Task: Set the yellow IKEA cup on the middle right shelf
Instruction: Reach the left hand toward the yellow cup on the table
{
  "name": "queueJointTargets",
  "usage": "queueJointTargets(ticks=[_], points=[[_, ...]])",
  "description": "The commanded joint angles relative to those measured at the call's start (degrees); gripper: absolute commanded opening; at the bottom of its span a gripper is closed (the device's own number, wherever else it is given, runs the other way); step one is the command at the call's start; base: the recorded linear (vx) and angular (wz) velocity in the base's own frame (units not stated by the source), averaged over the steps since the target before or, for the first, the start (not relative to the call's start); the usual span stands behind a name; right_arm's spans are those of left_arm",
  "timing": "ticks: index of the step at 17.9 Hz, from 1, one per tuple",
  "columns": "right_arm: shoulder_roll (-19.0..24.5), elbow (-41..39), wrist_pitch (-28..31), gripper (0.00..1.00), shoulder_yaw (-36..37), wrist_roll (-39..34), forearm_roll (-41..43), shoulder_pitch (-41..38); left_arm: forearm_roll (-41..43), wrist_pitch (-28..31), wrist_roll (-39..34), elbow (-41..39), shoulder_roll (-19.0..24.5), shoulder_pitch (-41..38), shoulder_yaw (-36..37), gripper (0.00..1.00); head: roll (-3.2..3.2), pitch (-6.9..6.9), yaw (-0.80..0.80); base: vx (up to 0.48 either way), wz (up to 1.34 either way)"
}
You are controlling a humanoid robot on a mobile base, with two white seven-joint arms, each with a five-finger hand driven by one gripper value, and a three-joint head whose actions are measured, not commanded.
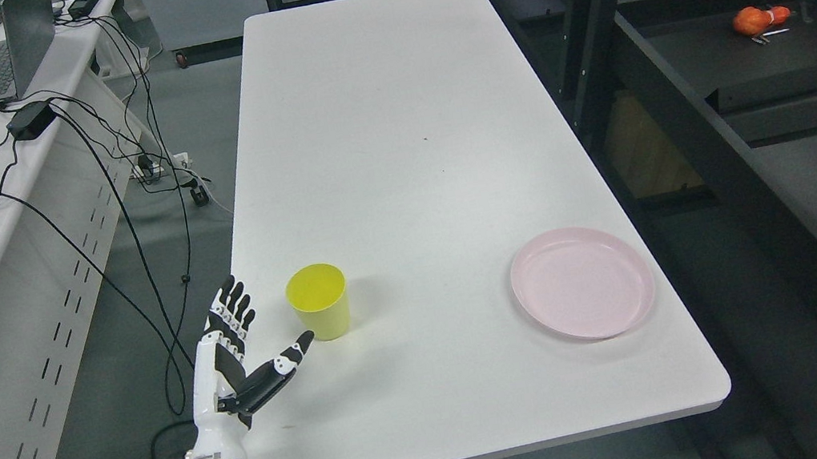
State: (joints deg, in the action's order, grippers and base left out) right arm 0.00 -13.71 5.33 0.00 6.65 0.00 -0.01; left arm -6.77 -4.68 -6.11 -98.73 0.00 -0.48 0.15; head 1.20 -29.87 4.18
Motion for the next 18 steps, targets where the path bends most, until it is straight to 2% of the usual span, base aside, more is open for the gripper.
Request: queueJointTargets(ticks=[1,5,11,13,18], points=[[-1.0,0.0,0.03,0.99,-0.97,0.03,1.41,-0.79,0.0,0.02,-0.13,-0.06,1.0,-1.54,1.43,0.99,0.0,0.0,0.0,0.001,0.01],[-1.0,0.0,0.03,0.99,-0.97,0.03,1.41,-0.79,-0.79,0.02,-0.04,2.48,1.0,-0.32,-0.23,0.99,0.0,0.0,0.0,0.0,0.0],[-1.0,0.0,0.03,0.99,-0.97,0.03,1.41,-0.79,-7.28,0.02,0.39,15.66,1.0,8.55,-2.17,0.99,0.0,0.0,0.0,0.002,0.01],[-1.0,0.0,0.03,0.99,-0.97,0.03,1.41,-0.79,-8.26,0.02,2.67,18.56,1.0,11.1,-2.08,0.99,0.0,0.0,0.0,-0.001,0.01],[-1.0,0.0,0.03,0.99,-0.97,0.03,1.41,-0.79,-8.26,0.02,4.88,20.86,1.0,13.57,2.91,0.99,0.0,0.0,0.0,0.0,0.0]])
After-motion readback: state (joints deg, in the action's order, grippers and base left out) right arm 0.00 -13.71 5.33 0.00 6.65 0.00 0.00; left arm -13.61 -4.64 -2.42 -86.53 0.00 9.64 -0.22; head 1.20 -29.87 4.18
